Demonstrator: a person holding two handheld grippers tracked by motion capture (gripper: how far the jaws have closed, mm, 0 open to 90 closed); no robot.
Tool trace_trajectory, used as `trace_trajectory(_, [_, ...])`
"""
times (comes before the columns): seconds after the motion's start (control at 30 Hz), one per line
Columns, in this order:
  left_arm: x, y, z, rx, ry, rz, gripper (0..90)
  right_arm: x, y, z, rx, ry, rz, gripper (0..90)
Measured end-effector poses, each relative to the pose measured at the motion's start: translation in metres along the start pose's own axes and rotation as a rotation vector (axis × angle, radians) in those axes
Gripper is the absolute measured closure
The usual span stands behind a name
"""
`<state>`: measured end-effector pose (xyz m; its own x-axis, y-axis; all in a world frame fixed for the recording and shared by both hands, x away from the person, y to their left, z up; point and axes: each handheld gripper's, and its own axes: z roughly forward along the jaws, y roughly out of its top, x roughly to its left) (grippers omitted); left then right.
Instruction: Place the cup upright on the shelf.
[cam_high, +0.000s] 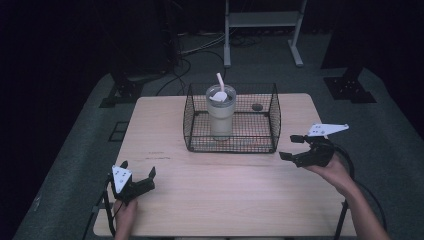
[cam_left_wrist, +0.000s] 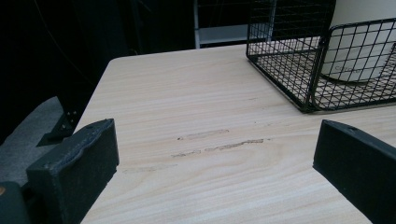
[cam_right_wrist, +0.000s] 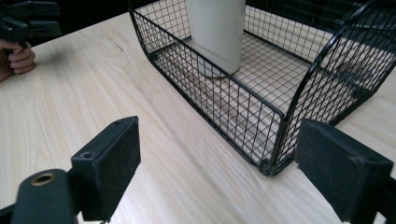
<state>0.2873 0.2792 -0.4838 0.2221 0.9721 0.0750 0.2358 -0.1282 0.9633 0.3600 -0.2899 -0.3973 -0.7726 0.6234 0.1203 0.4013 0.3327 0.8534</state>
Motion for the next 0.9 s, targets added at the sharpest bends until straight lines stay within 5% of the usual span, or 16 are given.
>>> trace_trajectory(0.9, [0.000,0.000,0.000,0.004,0.002,0.005,0.0,0.005,-0.040,-0.008,-0.008,-0.027,0.037,13.5])
